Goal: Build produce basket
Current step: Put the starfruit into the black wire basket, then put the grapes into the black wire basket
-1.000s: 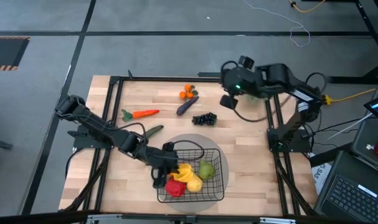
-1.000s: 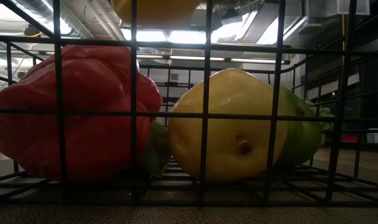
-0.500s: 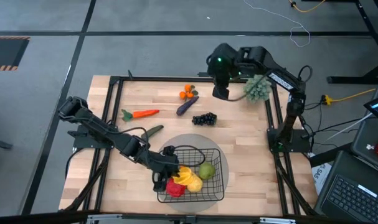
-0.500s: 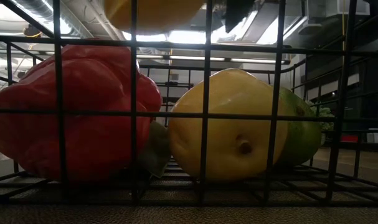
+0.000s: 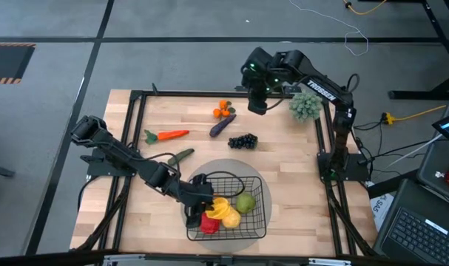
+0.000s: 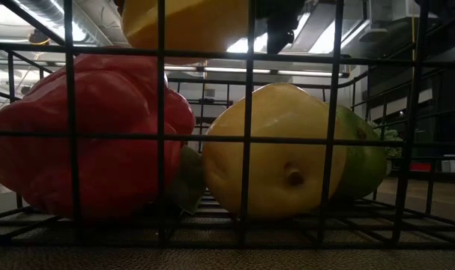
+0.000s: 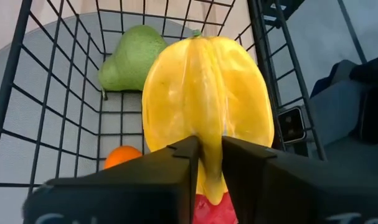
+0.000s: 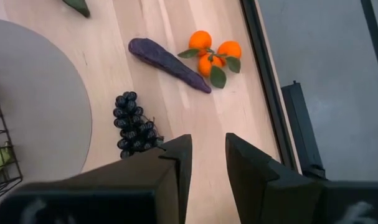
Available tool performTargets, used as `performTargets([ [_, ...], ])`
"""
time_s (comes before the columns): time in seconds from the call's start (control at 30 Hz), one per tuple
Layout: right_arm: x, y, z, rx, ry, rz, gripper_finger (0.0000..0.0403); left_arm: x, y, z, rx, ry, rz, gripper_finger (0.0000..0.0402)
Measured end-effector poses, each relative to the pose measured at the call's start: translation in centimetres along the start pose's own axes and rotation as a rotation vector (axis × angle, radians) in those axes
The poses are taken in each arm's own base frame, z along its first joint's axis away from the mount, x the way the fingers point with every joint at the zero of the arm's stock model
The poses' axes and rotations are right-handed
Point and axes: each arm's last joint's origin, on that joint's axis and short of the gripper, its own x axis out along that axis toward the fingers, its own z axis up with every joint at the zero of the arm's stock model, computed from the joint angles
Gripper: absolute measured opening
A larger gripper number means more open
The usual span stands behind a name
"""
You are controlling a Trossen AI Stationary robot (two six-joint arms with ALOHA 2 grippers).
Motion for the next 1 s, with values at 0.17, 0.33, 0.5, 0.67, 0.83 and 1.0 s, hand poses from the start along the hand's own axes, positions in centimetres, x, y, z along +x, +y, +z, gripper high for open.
performTargets([
  [0.17, 1.1, -0.1, 0.3, -0.006, 0.024, 0.006, 0.0087, 0.0, 0.0, 0.0, -0.003, 0.0, 0.0, 0.0072],
  [0.33, 1.6, -0.1, 0.4, -0.043, 0.037, 0.009, 0.0087, 0.0, 0.0, 0.0, -0.007, 0.001, 0.001, 0.0088],
  [0.5, 1.7, -0.1, 0.5, -0.114, 0.039, 0.011, 0.0087, -0.3, 0.0, 0.1, -0.038, 0.003, -0.007, 0.0095],
  [0.67, 1.7, -0.2, 0.5, -0.128, 0.034, 0.008, 0.0087, -2.4, -0.4, 1.0, -0.055, -0.02, -0.097, 0.0092],
  [0.83, 1.7, -0.2, 0.5, -0.126, 0.033, 0.007, 0.0089, -5.0, -0.3, 1.8, -0.001, -0.069, -0.117, 0.0088],
  [1.0, 2.8, -0.2, 0.5, -0.112, 0.08, 0.041, 0.0114, -6.6, -0.1, 2.2, 0.062, -0.104, -0.112, 0.0088],
])
